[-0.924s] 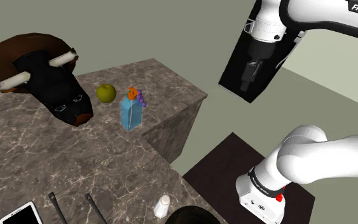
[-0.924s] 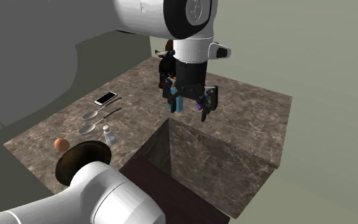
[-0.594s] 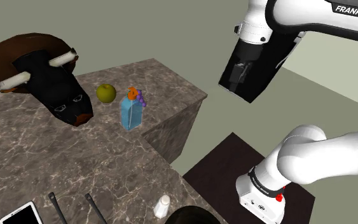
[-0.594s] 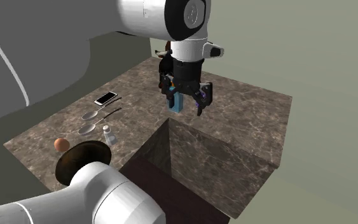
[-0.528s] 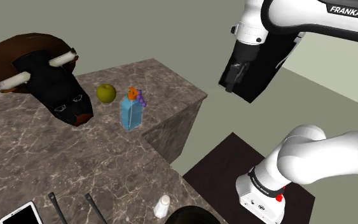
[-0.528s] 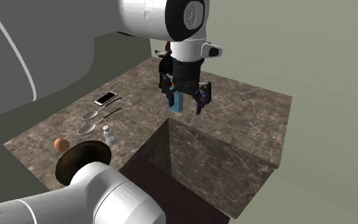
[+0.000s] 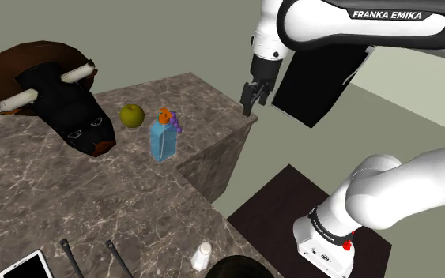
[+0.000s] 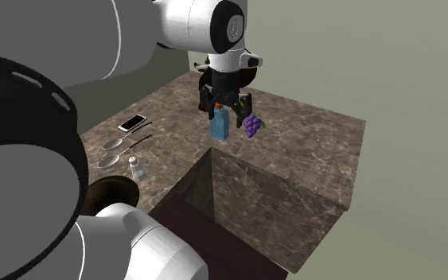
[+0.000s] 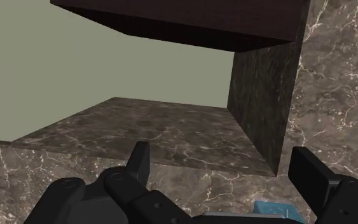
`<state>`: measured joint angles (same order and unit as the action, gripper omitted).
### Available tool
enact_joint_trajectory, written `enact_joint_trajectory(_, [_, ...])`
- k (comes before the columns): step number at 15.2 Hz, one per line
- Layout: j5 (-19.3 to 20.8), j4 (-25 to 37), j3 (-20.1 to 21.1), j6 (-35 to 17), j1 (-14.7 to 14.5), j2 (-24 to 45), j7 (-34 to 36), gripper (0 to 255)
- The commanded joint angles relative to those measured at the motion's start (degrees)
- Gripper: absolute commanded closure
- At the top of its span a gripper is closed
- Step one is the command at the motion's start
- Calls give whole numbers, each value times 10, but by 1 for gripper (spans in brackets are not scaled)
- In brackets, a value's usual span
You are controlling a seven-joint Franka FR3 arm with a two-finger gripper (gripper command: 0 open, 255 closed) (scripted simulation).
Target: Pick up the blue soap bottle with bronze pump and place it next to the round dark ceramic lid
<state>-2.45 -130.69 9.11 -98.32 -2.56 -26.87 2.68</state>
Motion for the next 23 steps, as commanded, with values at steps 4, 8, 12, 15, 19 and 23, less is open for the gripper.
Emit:
enact_joint_trajectory(4, [-4,48,32,-57,-6,90,49,0])
enact_joint_trajectory(8, [4,102,55,-91,-11,168,90,0])
enact_joint_trajectory(12, [23,168,73,-115,-19,248,133,0])
enact_joint_trajectory(15, [42,226,83,-125,-29,311,164,0])
enact_joint_trajectory(19, [71,317,89,-128,-48,398,203,0])
enact_joint_trajectory(23, [86,356,88,-139,-60,444,221,0])
